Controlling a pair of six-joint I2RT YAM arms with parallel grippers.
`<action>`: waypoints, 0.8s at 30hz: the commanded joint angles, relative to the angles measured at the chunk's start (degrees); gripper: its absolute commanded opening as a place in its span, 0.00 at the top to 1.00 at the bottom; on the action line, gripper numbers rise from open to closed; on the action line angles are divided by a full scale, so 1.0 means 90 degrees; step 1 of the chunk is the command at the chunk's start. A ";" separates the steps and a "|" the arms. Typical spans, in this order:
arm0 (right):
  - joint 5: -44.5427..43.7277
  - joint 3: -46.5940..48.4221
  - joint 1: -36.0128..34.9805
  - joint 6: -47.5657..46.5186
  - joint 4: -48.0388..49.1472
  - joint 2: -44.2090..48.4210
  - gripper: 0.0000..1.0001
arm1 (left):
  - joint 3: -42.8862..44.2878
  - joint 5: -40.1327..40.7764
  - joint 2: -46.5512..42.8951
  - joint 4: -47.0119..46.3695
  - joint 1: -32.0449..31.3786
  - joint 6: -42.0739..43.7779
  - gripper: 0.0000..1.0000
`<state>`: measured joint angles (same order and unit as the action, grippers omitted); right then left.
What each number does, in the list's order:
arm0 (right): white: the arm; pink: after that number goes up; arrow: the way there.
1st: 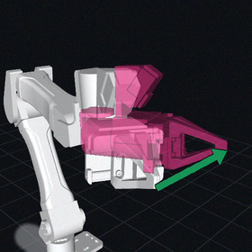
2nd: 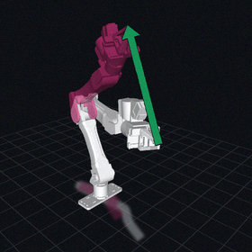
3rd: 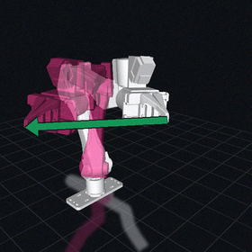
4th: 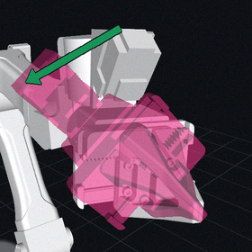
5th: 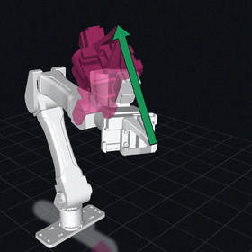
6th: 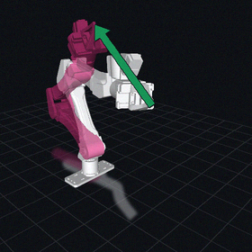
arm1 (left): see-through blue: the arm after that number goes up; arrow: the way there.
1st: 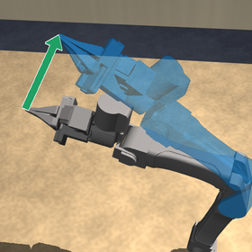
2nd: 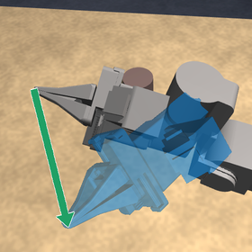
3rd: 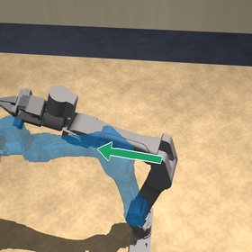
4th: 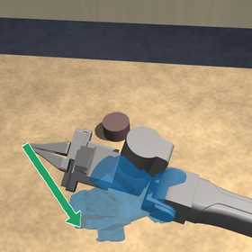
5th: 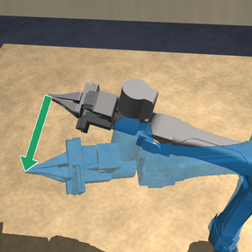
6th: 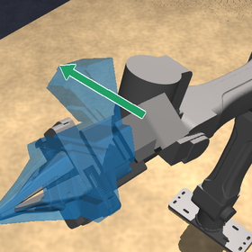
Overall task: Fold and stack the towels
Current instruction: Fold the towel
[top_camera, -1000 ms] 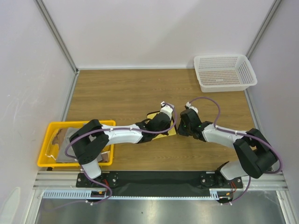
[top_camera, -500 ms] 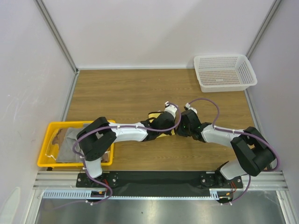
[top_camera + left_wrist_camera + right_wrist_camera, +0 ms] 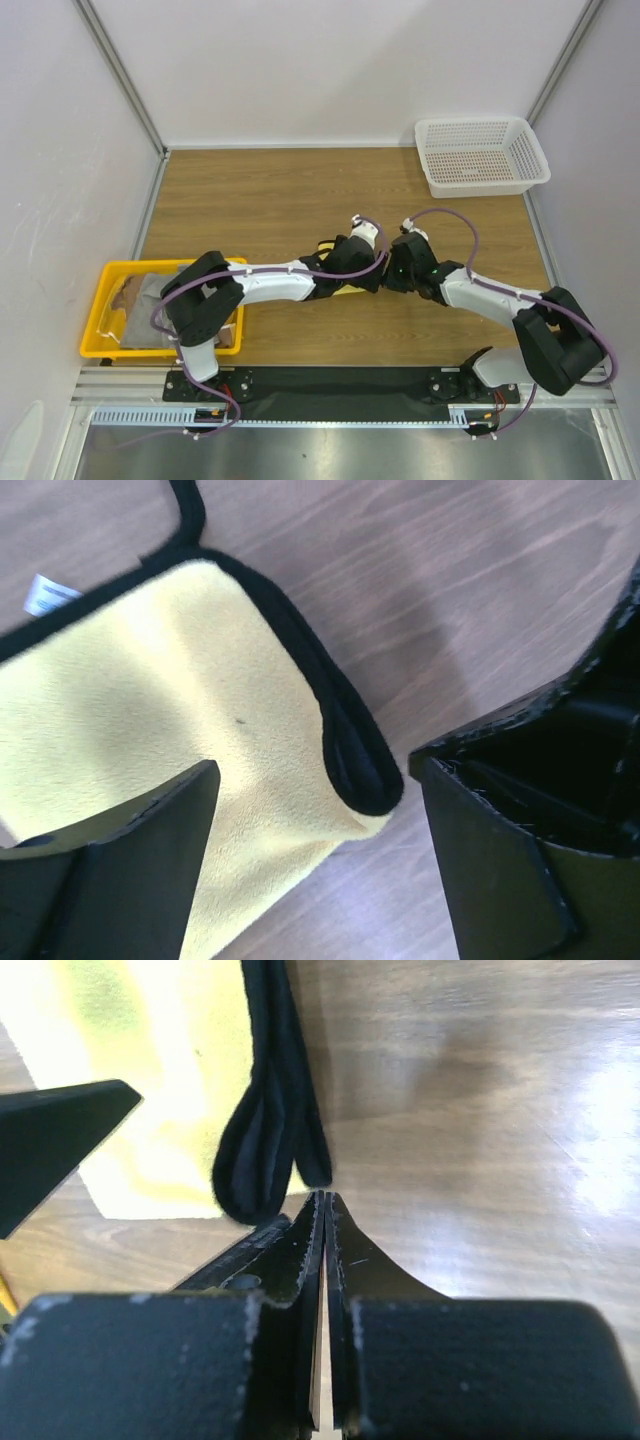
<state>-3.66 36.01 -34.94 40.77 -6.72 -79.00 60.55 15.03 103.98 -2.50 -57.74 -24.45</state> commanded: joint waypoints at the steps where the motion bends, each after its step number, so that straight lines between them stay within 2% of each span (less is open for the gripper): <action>1: -0.0052 0.0509 0.0141 -0.0184 -0.0657 0.0545 1.00 | 0.0371 0.0224 -0.0694 0.0121 0.0115 -0.0086 0.12; 6: 0.0230 0.0881 0.0298 -0.0496 -0.1148 0.0975 0.98 | 0.0235 0.0303 -0.1201 0.0737 0.0711 -0.0681 0.09; 9: 0.0855 0.1077 0.0259 -0.0604 -0.0963 0.0917 0.97 | -0.0339 0.0226 -0.1552 0.0601 0.1121 -0.1111 0.11; 15: 0.1237 0.1389 0.0083 -0.0605 -0.0328 -0.0047 0.98 | -0.1034 -0.0272 -0.1671 -0.0317 0.1678 -0.1766 0.21; 18: 0.1461 0.1409 0.0083 -0.0634 -0.0123 -0.0498 1.00 | -0.0899 -0.0439 -0.1398 -0.0493 0.1776 -0.1903 0.27; 24: 0.1364 0.1380 0.0073 -0.0741 -0.0336 -0.1202 1.00 | -0.0596 -0.0498 -0.0871 -0.0601 0.1835 -0.1971 0.34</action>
<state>8.40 47.31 -34.13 35.40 -9.65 -89.47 52.42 11.92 94.61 -4.38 -41.80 -40.34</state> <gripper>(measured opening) 0.010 0.672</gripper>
